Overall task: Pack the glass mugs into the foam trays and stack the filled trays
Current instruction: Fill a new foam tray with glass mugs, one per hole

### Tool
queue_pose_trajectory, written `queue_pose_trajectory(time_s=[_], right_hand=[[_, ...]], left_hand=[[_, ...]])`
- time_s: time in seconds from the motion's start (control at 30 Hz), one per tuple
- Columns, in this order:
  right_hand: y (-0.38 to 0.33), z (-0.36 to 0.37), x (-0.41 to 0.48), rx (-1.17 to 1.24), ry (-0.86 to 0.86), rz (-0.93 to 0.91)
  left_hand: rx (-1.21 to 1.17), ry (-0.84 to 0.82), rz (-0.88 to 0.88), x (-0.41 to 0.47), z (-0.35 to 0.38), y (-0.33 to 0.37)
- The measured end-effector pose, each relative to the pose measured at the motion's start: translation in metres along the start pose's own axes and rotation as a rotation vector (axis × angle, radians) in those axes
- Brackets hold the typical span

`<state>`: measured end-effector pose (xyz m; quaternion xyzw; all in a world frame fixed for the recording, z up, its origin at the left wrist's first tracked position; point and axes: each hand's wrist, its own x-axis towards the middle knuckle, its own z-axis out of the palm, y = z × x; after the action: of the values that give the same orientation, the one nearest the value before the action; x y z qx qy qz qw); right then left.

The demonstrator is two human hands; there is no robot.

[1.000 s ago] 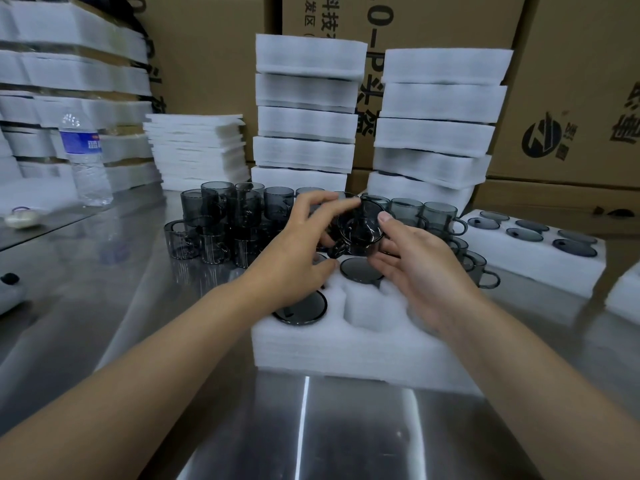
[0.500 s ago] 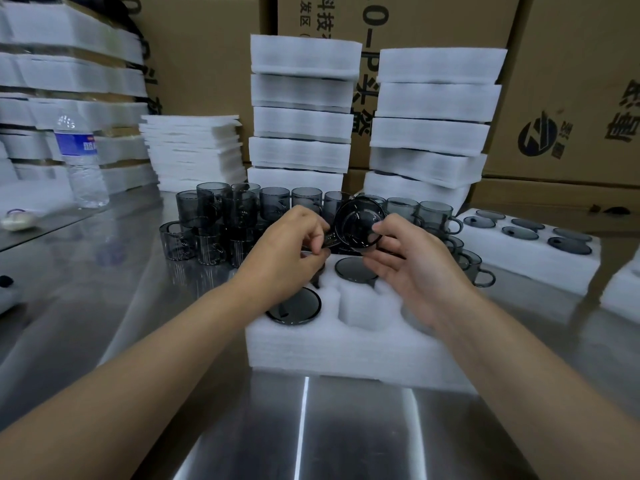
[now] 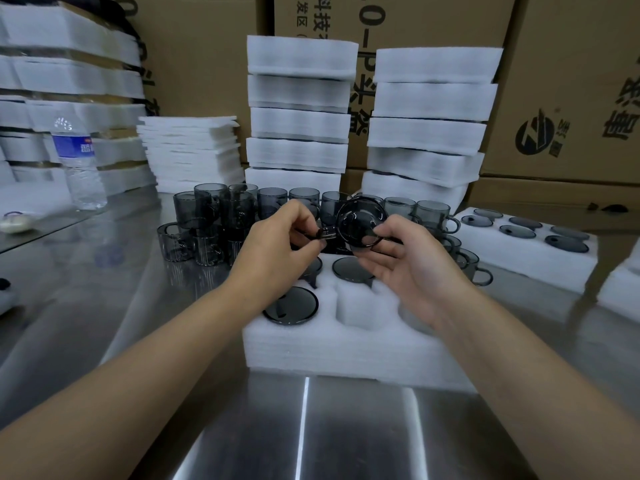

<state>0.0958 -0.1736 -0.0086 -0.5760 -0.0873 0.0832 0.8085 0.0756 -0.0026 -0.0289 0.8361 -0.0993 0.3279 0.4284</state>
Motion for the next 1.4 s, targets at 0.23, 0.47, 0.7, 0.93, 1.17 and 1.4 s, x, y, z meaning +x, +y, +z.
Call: queue_pose_trajectory(time_s=[0.23, 0.47, 0.7, 0.93, 1.17, 1.4], right_hand=[[0.000, 0.000, -0.001, 0.044, -0.001, -0.004], [0.001, -0.001, -0.001, 0.068, -0.017, -0.005], [0.003, 0.000, -0.001, -0.172, -0.124, -0.087], [0.005, 0.001, -0.003, -0.263, -0.186, -0.144], [0.010, 0.001, -0.004, -0.371, -0.225, -0.231], [0.012, 0.003, -0.005, -0.437, -0.244, -0.265]], left_hand=[[0.008, 0.034, 0.033, 0.000, 0.000, 0.001], [0.038, 0.033, 0.047, -0.001, -0.002, 0.004], [0.030, 0.088, -0.003, -0.002, -0.003, 0.004], [0.028, 0.099, -0.014, -0.002, -0.002, 0.004], [0.018, 0.095, -0.010, -0.002, -0.002, 0.006], [0.031, 0.102, 0.019, -0.002, -0.004, 0.005]])
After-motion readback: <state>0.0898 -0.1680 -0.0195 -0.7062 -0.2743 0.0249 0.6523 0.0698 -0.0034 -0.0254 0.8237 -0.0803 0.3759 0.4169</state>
